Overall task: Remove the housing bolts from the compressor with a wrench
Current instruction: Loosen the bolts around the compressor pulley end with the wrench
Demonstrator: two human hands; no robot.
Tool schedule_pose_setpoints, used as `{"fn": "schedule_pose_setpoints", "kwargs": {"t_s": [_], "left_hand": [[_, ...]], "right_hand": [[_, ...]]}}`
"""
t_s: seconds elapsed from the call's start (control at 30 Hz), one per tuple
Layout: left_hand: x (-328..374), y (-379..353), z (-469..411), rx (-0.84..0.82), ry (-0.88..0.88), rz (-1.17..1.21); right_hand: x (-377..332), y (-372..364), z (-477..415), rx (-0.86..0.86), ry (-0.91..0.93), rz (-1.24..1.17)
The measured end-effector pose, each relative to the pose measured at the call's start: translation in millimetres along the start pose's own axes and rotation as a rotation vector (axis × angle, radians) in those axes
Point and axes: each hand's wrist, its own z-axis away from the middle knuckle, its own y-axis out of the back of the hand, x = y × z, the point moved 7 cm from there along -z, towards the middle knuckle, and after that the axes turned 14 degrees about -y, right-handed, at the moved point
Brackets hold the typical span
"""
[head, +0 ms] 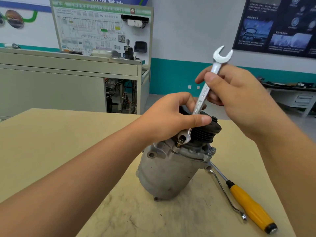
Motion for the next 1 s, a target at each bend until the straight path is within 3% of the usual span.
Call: {"fn": "schedule_pose_setpoints", "kwargs": {"t_s": [0.3, 0.63, 1.0], "left_hand": [[5, 2, 2, 0.059, -0.082, -0.022], [17, -4, 5, -0.202, -0.12, 0.021], [5, 1, 6, -0.171, -0.033, 0.069]], "right_hand": [[-6, -5, 9, -0.172, 0.013, -0.269], [4, 7, 33, -0.006, 0.036, -0.17], [15, 4, 31, -0.063, 0.051, -0.241]]}}
